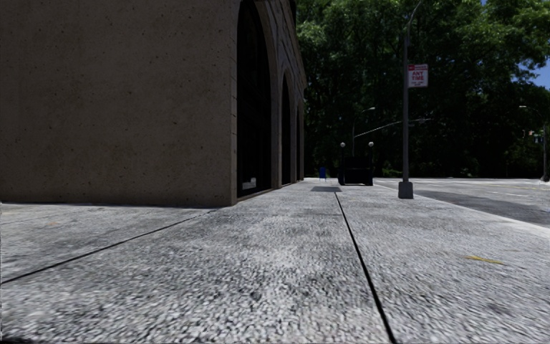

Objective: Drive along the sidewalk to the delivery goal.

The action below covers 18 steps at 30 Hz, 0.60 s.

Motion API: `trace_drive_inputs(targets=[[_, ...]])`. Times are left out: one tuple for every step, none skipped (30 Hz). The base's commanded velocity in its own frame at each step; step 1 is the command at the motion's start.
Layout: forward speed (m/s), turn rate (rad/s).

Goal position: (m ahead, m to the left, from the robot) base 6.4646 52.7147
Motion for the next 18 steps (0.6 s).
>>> trace_drive_inputs(targets=[[2.0,0.0],[2.0,0.0],[2.0,0.0],[2.0,0.0],[2.0,0.0],[2.0,0.0],[2.0,0.0],[2.0,0.0],[2.0,0.0],[2.0,0.0],[2.0,0.0],[2.0,0.0],[2.0,0.0],[2.0,0.0],[2.0,0.0],[2.0,0.0],[2.0,0.0],[2.0,0.0]])
